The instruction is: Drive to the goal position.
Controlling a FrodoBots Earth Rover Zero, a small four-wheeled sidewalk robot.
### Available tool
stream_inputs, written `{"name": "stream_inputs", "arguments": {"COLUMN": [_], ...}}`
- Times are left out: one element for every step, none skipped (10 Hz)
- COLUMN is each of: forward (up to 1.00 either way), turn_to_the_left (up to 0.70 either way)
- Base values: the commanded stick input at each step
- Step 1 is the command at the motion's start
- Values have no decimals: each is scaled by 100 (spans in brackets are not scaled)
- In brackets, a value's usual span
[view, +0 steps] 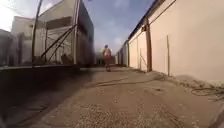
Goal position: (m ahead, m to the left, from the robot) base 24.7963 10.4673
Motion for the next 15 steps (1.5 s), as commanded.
{"name": "stream_inputs", "arguments": {"forward": [100, 100, 100, 100, 100, 100, 100, 100, 100, 100, 100, 100, 100, 100, 100], "turn_to_the_left": [0, 0, 0, 0, 0, 6, 24, 13, 0, 0, 0, 0, 0, 0, 0]}}
